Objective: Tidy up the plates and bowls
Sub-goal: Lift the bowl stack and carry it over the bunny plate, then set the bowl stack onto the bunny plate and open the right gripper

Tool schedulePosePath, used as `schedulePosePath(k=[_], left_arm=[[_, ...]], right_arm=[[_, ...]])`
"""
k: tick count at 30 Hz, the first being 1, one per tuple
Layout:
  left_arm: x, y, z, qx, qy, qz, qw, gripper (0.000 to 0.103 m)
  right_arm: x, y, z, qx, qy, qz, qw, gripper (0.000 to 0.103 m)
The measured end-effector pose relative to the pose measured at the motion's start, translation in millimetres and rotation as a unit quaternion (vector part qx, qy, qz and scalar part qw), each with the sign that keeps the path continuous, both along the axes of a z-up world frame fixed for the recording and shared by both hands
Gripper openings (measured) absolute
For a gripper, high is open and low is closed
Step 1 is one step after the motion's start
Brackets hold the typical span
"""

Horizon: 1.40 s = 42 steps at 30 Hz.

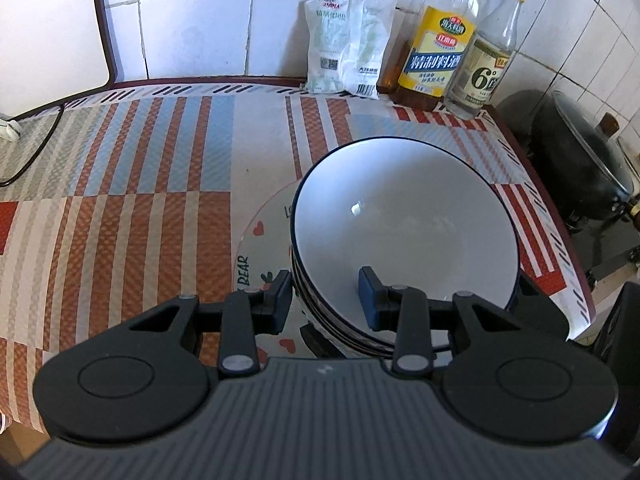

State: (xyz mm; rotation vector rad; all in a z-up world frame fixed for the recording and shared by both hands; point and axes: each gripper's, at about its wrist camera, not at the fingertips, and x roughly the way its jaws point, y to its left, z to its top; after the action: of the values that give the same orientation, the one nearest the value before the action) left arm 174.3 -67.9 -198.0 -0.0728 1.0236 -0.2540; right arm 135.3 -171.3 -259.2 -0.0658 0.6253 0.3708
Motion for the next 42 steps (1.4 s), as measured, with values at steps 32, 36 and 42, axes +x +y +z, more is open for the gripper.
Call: schedulePosePath(k=[32,36,42], left_arm=[[-16.2,4.6,46.3,-0.001,-0.004,0.031,0.9995,0.032],[-38.4,2.0,69.1,0.009,-0.015,0.024,0.9996,0.034],[-73.8,0.8,105.5,0.016,-0.031,0.021,0.9992,0.036]], right_arm=[[-74.3,-69.9,57.1,0.089,0.026,-0.030,0.995,0.102],[-77.4,-69.1,79.1,0.062,0.014,-0.027,0.998,0.102],[-98.8,-69.8,120.2,0.038,0.011,-0.048,0.998,0.102]])
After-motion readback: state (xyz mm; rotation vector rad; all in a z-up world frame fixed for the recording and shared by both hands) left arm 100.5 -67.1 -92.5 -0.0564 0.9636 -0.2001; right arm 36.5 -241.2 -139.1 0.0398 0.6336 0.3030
